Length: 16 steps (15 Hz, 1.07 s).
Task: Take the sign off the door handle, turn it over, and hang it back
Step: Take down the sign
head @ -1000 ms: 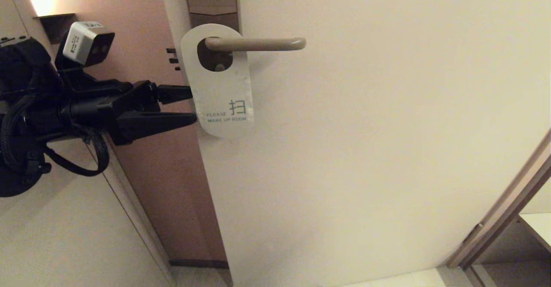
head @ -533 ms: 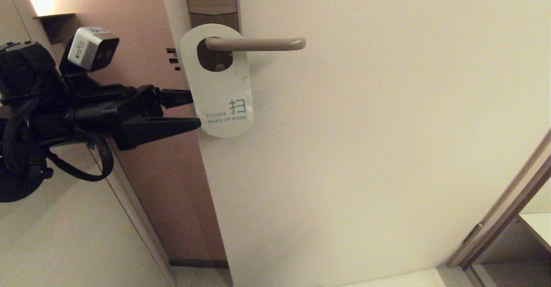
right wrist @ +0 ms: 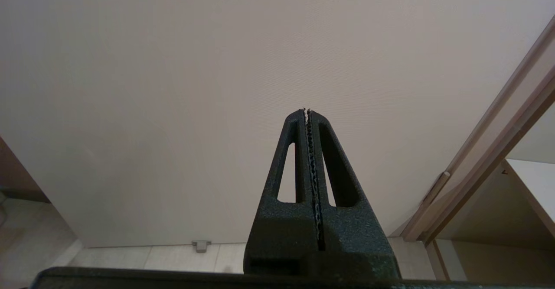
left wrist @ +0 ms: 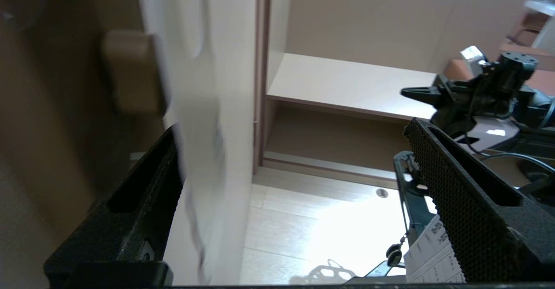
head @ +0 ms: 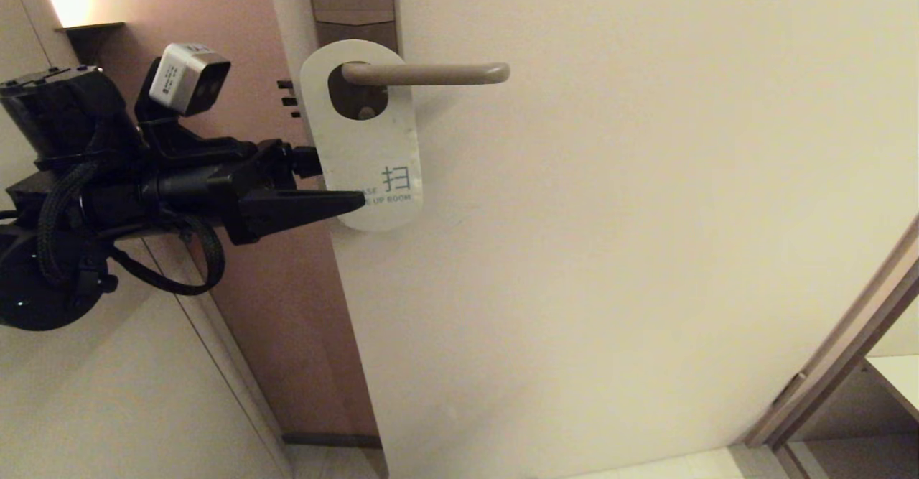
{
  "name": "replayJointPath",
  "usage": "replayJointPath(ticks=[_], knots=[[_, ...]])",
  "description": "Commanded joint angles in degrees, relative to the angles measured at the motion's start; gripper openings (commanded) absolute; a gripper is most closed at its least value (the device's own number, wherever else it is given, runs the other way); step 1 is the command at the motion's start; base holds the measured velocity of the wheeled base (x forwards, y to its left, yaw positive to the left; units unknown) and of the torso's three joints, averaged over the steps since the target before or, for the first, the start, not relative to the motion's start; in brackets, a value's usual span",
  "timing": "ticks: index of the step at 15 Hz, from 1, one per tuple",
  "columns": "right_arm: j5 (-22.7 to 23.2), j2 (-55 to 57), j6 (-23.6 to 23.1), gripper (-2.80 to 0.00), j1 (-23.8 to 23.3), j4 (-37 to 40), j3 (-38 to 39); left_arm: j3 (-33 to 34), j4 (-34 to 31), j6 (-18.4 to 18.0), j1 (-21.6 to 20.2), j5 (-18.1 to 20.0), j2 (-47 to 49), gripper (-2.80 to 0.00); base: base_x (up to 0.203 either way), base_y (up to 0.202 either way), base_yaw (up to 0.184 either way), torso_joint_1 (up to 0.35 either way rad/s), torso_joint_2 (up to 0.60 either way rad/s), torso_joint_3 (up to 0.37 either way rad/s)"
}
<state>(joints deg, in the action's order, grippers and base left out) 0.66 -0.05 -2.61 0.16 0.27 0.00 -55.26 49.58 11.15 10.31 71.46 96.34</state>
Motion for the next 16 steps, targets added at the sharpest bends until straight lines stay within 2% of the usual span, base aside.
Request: replayJointPath(ticks=[1,16], knots=[[0.0,0.0,0.0,-2.8,0.0,0.0,0.0,-1.0,0.3,0.3,0.8,0.3,0.8,0.0,0.0,0.0,0.0,0.0,0.0,0.0],[0.0,0.0,0.0,-2.8,0.0,0.0,0.0,-1.3,0.3,-0.3,2.8,0.4,2.1,0.0,0.0,0.0,0.0,0.0,0.0,0.0]])
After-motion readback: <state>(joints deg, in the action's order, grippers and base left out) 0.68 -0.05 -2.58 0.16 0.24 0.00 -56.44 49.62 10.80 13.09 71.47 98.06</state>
